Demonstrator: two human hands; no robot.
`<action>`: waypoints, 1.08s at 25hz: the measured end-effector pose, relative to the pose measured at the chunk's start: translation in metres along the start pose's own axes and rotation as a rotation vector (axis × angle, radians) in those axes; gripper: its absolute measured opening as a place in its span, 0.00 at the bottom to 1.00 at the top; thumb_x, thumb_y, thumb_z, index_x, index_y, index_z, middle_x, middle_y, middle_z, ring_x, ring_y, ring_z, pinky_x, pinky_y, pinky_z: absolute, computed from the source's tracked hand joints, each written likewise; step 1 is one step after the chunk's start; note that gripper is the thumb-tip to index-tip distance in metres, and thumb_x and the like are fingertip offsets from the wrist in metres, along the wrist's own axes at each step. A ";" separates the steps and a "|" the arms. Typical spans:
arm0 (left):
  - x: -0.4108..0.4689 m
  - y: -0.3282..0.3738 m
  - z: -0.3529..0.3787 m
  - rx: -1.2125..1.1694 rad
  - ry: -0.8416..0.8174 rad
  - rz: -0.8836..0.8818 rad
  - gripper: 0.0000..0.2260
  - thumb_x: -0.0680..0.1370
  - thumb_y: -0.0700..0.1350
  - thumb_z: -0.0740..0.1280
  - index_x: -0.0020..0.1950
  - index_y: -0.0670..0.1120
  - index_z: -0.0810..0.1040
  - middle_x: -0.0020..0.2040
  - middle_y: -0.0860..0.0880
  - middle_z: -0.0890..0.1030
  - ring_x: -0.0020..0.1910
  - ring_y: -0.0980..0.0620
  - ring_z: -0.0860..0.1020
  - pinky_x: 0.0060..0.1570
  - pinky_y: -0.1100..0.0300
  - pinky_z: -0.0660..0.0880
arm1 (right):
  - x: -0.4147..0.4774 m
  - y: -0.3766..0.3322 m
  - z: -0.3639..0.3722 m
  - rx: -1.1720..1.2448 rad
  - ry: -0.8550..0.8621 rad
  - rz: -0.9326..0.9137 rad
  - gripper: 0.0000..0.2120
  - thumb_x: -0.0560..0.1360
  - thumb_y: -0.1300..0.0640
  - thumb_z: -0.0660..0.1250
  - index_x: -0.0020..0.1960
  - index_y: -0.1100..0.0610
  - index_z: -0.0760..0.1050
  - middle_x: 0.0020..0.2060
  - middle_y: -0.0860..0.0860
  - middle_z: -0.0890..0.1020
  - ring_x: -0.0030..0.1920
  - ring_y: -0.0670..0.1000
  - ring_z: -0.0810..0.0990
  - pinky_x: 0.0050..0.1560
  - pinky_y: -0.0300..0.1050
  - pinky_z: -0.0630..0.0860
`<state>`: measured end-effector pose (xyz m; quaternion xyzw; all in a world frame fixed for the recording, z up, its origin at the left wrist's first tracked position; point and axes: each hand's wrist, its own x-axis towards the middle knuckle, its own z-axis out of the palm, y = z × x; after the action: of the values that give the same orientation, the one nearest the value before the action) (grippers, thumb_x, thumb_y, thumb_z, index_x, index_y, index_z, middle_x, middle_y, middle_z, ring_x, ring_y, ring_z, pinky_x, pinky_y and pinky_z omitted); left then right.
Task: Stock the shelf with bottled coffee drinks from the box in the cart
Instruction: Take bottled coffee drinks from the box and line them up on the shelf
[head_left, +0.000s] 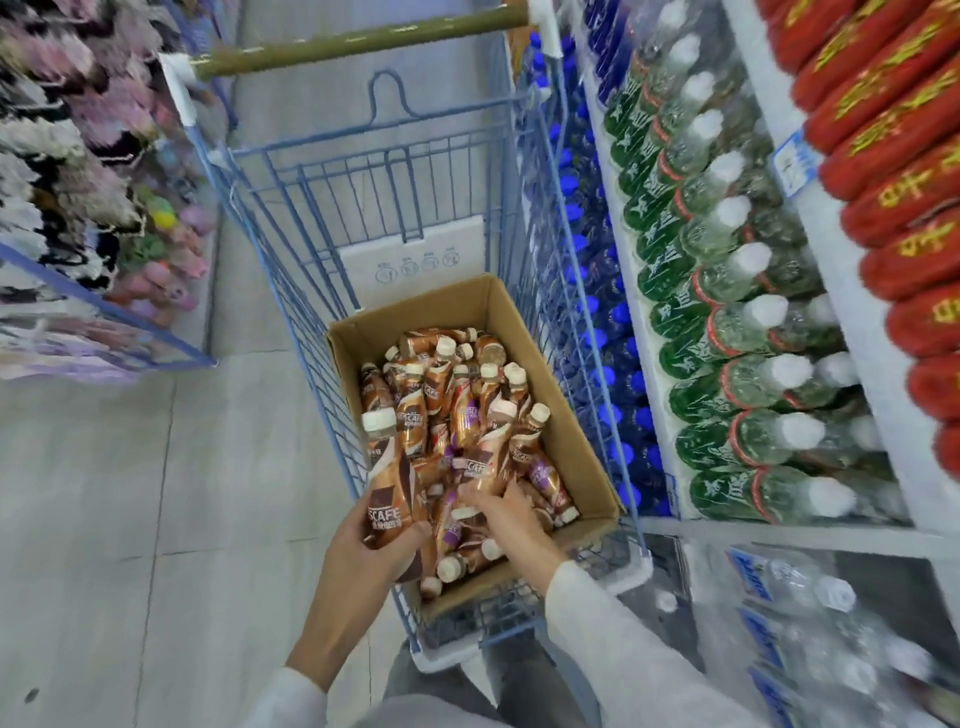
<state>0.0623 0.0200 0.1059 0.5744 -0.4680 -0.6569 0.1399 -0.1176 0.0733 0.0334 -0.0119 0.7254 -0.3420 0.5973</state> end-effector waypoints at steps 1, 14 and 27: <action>0.000 0.007 0.003 0.011 -0.024 0.018 0.20 0.69 0.52 0.80 0.59 0.55 0.80 0.48 0.58 0.86 0.43 0.61 0.84 0.35 0.71 0.77 | -0.020 -0.003 -0.008 -0.016 0.036 -0.037 0.43 0.63 0.36 0.75 0.73 0.50 0.66 0.59 0.43 0.77 0.60 0.49 0.75 0.62 0.45 0.70; -0.078 0.071 0.172 0.215 -0.604 0.292 0.17 0.72 0.48 0.79 0.55 0.63 0.77 0.50 0.63 0.86 0.47 0.58 0.86 0.39 0.66 0.80 | -0.229 0.043 -0.150 0.437 0.412 -0.452 0.34 0.62 0.34 0.75 0.65 0.42 0.69 0.57 0.42 0.84 0.59 0.46 0.82 0.66 0.54 0.76; -0.324 0.105 0.400 0.256 -1.267 0.528 0.19 0.56 0.53 0.78 0.47 0.57 0.86 0.45 0.47 0.88 0.44 0.49 0.86 0.44 0.57 0.80 | -0.479 0.175 -0.304 0.632 1.048 -0.768 0.21 0.70 0.41 0.77 0.57 0.45 0.73 0.48 0.40 0.86 0.48 0.40 0.84 0.44 0.30 0.76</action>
<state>-0.2316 0.3807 0.3505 -0.0404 -0.6571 -0.7491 -0.0738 -0.1778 0.5579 0.3711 0.0731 0.7274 -0.6821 -0.0166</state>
